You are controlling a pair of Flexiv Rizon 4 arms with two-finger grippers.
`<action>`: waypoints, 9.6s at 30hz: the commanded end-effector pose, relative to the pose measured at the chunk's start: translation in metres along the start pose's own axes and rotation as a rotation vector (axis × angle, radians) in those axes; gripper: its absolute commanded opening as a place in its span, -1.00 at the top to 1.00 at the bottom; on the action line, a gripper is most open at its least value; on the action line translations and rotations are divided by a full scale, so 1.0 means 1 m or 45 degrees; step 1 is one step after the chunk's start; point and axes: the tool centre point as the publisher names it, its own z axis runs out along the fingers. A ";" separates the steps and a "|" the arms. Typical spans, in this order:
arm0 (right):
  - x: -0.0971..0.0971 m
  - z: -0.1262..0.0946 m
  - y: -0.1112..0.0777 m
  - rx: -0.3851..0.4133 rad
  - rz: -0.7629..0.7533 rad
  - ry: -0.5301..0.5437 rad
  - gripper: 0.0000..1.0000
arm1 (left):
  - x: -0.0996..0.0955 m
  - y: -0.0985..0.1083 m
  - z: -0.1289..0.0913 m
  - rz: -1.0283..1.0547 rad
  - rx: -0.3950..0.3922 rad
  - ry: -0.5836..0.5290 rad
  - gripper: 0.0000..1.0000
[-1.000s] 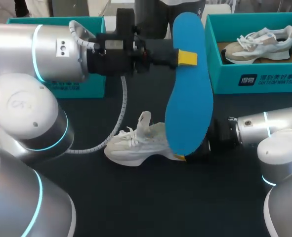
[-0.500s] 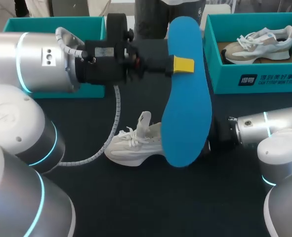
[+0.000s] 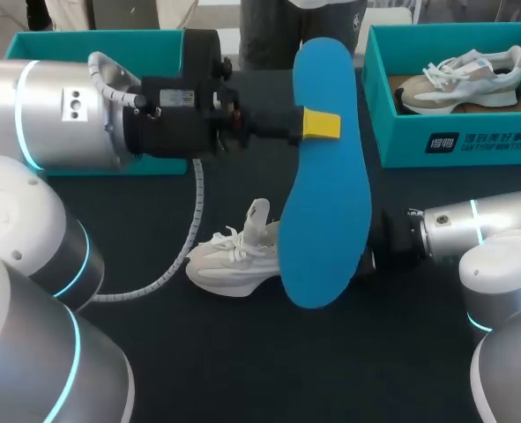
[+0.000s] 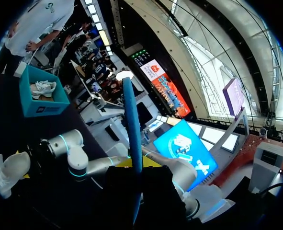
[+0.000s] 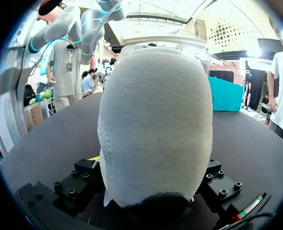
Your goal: Take the shoe out of the shoebox, open the shoe tongue, remove and reinsert the insole, then place the shoe into the shoebox
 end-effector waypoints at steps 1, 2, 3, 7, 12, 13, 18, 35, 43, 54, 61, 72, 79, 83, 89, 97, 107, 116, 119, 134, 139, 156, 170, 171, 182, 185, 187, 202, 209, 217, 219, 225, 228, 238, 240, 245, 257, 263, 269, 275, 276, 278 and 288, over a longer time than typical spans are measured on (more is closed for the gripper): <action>-0.001 0.005 -0.003 0.004 0.000 -0.003 1.00 | 0.003 0.002 -0.001 -0.001 0.007 -0.001 1.00; -0.001 0.005 -0.003 0.004 0.000 -0.003 1.00 | 0.003 0.002 -0.001 -0.001 0.007 -0.001 1.00; -0.001 0.005 -0.003 0.004 0.000 -0.003 1.00 | 0.003 0.002 -0.001 -0.001 0.007 -0.001 1.00; -0.001 0.005 -0.003 0.004 0.000 -0.003 1.00 | 0.003 0.002 -0.001 -0.001 0.007 -0.001 1.00; -0.001 0.005 -0.003 0.004 0.000 -0.003 1.00 | 0.003 0.002 -0.001 -0.001 0.007 -0.001 1.00; -0.001 0.005 -0.003 0.004 0.000 -0.003 1.00 | 0.003 0.002 -0.001 -0.001 0.007 -0.001 1.00; -0.001 0.005 -0.003 0.004 0.000 -0.003 1.00 | 0.003 0.002 -0.001 -0.001 0.007 -0.001 1.00; -0.009 -0.021 0.012 0.156 -0.007 -0.061 -1.00 | 0.003 0.002 -0.001 -0.001 0.007 -0.001 1.00; -0.010 -0.037 0.019 0.287 0.065 -0.098 -1.00 | 0.003 0.002 -0.001 -0.001 0.007 -0.001 1.00; 0.001 -0.065 0.057 0.904 0.137 -0.177 -1.00 | 0.003 0.002 -0.001 -0.001 0.007 -0.001 1.00; 0.001 -0.065 0.057 0.904 0.137 -0.177 -1.00 | 0.003 0.002 -0.001 -0.001 0.007 -0.001 1.00; -0.005 -0.079 0.076 0.999 0.067 -0.160 -1.00 | 0.003 0.002 -0.001 -0.001 0.007 -0.001 1.00; -0.005 -0.090 0.101 1.155 -0.003 -0.008 -1.00 | 0.003 0.002 -0.001 -0.001 0.007 -0.001 1.00; -0.006 -0.090 0.102 1.188 -0.018 0.028 -1.00 | 0.003 0.002 -0.001 -0.001 0.007 -0.001 1.00; -0.007 -0.091 0.107 1.225 -0.038 0.040 -1.00 | 0.003 0.002 -0.001 -0.001 0.007 -0.001 1.00; -0.009 -0.082 0.114 1.317 -0.109 0.029 -1.00 | 0.003 0.002 -0.001 -0.001 0.007 -0.001 1.00; -0.008 -0.064 0.098 1.357 -0.143 0.041 -1.00 | 0.003 0.002 -0.001 -0.001 0.007 -0.001 1.00; -0.009 -0.059 0.098 1.342 -0.131 0.007 -1.00 | 0.003 0.002 -0.001 -0.001 0.007 -0.001 1.00; -0.009 -0.059 0.098 1.342 -0.131 0.007 -1.00 | 0.003 0.002 -0.001 -0.001 0.007 -0.001 1.00; -0.040 -0.013 0.080 1.407 -0.160 -0.009 -1.00 | 0.003 0.002 -0.001 -0.001 0.007 -0.001 1.00; -0.046 -0.003 0.066 1.437 -0.174 -0.037 -1.00 | 0.003 0.002 -0.001 -0.001 0.007 -0.001 1.00; -0.050 0.023 0.040 1.447 -0.165 0.036 0.29 | 0.003 0.002 -0.001 -0.001 0.007 -0.001 1.00; -0.028 -0.003 0.053 1.484 0.030 0.059 1.00 | 0.003 0.002 -0.001 -0.001 0.007 -0.001 1.00; -0.024 -0.005 0.056 1.501 0.095 0.056 1.00 | 0.003 0.002 -0.001 -0.001 0.007 -0.001 1.00; 0.004 -0.001 0.071 1.200 0.705 -0.278 1.00 | 0.003 0.002 -0.001 -0.001 0.007 -0.001 1.00; 0.004 -0.001 0.071 1.200 0.705 -0.278 1.00 | 0.003 0.002 -0.001 -0.001 0.007 -0.001 1.00; 0.004 -0.001 0.071 1.200 0.705 -0.278 1.00 | 0.003 0.002 -0.001 -0.001 0.007 -0.001 1.00; -0.006 0.013 0.089 1.114 1.144 -0.624 1.00 | 0.003 0.002 -0.001 -0.001 0.007 -0.001 1.00; -0.002 0.015 0.085 1.108 1.336 -0.708 1.00 | 0.003 0.002 -0.001 -0.001 0.007 -0.001 1.00; 0.005 0.018 0.081 1.059 1.424 -0.812 1.00 | 0.003 0.002 -0.001 -0.001 0.007 -0.001 1.00; 0.009 0.020 0.079 1.062 1.424 -0.815 1.00 | 0.003 0.002 -0.001 -0.001 0.007 -0.001 1.00; 0.019 0.024 0.074 1.094 1.407 -0.859 1.00 | 0.003 0.002 -0.001 -0.001 0.007 -0.001 1.00; 0.026 0.024 0.071 1.086 1.424 -0.882 1.00 | 0.003 0.002 -0.001 -0.001 0.007 -0.001 1.00; 0.038 0.025 0.053 1.058 1.539 -0.947 1.00 | 0.003 0.002 -0.001 -0.001 0.007 -0.001 1.00; 0.038 0.026 0.050 1.063 1.550 -0.955 1.00 | 0.003 0.002 -0.001 -0.001 0.007 -0.001 1.00; 0.038 0.024 0.048 1.015 1.593 -0.979 -1.00 | 0.003 0.002 -0.001 -0.001 0.007 -0.001 1.00; 0.045 -0.013 0.094 0.953 1.572 -0.925 -1.00 | 0.003 0.002 -0.001 -0.001 0.007 -0.001 1.00; 0.045 -0.013 0.094 0.953 1.572 -0.925 -1.00 | 0.003 0.002 -0.001 -0.001 0.007 -0.001 1.00; 0.045 -0.013 0.094 0.953 1.572 -0.925 -1.00 | 0.003 0.002 -0.001 -0.001 0.007 -0.001 1.00; 0.038 -0.032 0.116 0.735 1.665 -0.863 -1.00 | 0.003 0.002 -0.001 -0.001 0.007 -0.001 1.00; 0.037 -0.037 0.122 0.694 1.663 -0.835 -1.00 | 0.003 0.002 -0.001 -0.001 0.007 -0.001 1.00; 0.035 -0.046 0.129 0.624 1.716 -0.807 -1.00 | 0.003 0.002 -0.001 -0.001 0.007 -0.001 1.00; 0.027 -0.070 0.153 0.401 1.755 -0.469 -1.00 | 0.003 0.002 -0.001 -0.001 0.007 -0.001 1.00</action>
